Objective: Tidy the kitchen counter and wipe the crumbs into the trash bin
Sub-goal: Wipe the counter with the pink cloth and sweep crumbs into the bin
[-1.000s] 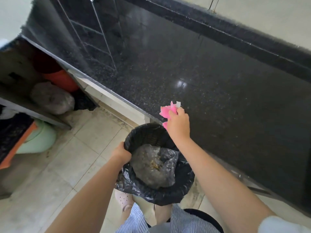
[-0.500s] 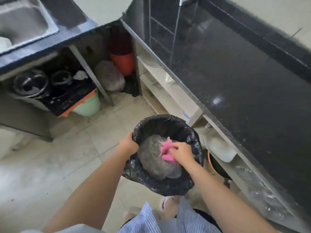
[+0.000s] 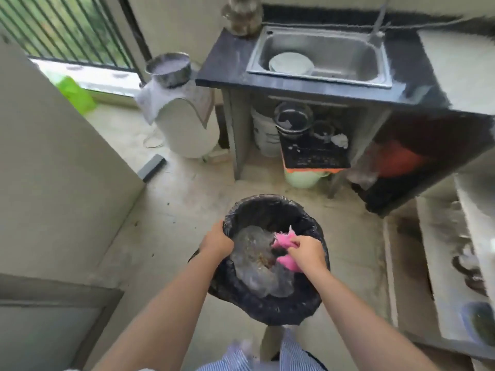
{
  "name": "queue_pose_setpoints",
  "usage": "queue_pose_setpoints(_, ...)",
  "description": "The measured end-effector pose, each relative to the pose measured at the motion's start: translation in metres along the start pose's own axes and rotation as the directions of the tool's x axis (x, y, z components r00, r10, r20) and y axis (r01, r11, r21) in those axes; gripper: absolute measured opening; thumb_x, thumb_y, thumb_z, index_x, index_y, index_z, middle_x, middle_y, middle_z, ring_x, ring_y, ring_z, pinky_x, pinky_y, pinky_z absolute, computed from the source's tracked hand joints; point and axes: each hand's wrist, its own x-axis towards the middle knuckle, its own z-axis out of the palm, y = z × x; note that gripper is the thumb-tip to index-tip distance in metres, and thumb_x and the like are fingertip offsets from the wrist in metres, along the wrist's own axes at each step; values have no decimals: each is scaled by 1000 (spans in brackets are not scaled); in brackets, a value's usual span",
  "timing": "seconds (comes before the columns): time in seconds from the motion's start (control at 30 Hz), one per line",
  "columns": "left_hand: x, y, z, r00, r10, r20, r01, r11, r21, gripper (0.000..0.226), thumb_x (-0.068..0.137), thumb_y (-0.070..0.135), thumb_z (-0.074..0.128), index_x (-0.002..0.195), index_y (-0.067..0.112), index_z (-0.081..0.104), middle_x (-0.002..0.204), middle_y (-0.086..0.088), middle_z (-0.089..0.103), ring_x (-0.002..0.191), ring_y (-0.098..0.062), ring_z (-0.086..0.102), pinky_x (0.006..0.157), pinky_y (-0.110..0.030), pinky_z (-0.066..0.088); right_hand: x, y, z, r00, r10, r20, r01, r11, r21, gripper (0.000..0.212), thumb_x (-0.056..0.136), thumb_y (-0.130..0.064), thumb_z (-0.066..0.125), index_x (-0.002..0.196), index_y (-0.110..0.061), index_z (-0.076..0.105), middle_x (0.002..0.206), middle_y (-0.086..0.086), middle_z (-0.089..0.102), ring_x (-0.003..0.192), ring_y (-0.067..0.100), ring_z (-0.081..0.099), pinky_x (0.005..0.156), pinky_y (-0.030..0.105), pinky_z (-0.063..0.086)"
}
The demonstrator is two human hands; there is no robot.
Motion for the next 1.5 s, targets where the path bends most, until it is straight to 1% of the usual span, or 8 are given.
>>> queue_pose_setpoints(0.1, 22, -40, -38, 990, -116, -78, 107, 987, -119, 50, 88, 5, 45, 136, 18, 39, 130, -16, 53, 119, -36, 50, 100, -38, 43, 22, -56, 25, 991, -120, 56, 123, 991, -59, 31, 86, -9, 52, 112, -12, 67, 113, 11, 67, 106, 26, 60, 80, 25, 42)
queue_pose_setpoints(0.3, 93, -103, -112, 921, -361, -148, 275, 868, -413, 53, 83, 2, 46, 135, 11, 39, 128, -20, 53, 117, -36, 50, 101, -42, 44, 92, -174, 75, 933, -294, 206, 330, 928, -173, 27, 83, -11, 54, 104, -15, 71, 103, 13, 70, 99, 28, 60, 75, 27, 42)
queue_pose_setpoints(0.53, 200, -142, -195, 817, -556, -155, 394, 733, -554, 45, 88, 2, 41, 132, 12, 37, 123, -19, 55, 111, -36, 53, 95, -39, 46, 194, -305, 133, 874, -359, 327, 459, 831, -314, 24, 86, -16, 52, 103, -15, 69, 108, 8, 69, 102, 24, 59, 69, 23, 35)
queue_pose_setpoints(0.7, 278, -178, -223, 739, -654, -160, 434, 645, -629, 47, 87, -4, 39, 131, 11, 39, 123, -19, 56, 112, -36, 53, 97, -41, 45, 254, -363, 199, 864, -364, 349, 475, 819, -322, 25, 85, -15, 53, 104, -13, 70, 105, 11, 69, 100, 27, 59, 77, 27, 38)
queue_pose_setpoints(1.03, 461, -304, -177, 615, -783, -96, 454, 452, -768, 53, 88, -4, 46, 138, 11, 35, 132, -16, 50, 119, -35, 49, 97, -41, 41, 371, -356, 375, 844, -418, 336, 513, 812, -278, 23, 83, -13, 58, 102, -12, 72, 98, 15, 68, 95, 30, 56, 60, 24, 16)
queue_pose_setpoints(1.27, 546, -383, -122, 569, -817, -89, 393, 365, -844, 54, 89, -3, 46, 138, 14, 33, 132, -11, 49, 117, -31, 50, 93, -36, 42, 420, -327, 475, 822, -446, 353, 534, 820, -207, 21, 84, -12, 59, 102, -8, 71, 95, 15, 65, 96, 28, 55, 61, 19, 18)
queue_pose_setpoints(1.4, 573, -418, -99, 581, -814, 9, 389, 268, -881, 54, 90, 0, 50, 137, 15, 31, 135, -11, 49, 116, -33, 54, 97, -45, 47, 431, -323, 503, 814, -454, 363, 533, 832, -154, 24, 82, -9, 61, 105, -7, 70, 99, 15, 65, 99, 26, 55, 66, 14, 21)
queue_pose_setpoints(1.5, 583, -433, -90, 568, -820, 70, 497, 274, -823, 53, 90, 2, 53, 136, 8, 27, 139, -15, 44, 121, -37, 50, 101, -53, 43, 437, -323, 512, 818, -438, 374, 511, 851, -121, 25, 81, -8, 62, 106, -6, 69, 104, 15, 64, 102, 25, 55, 69, 11, 23)
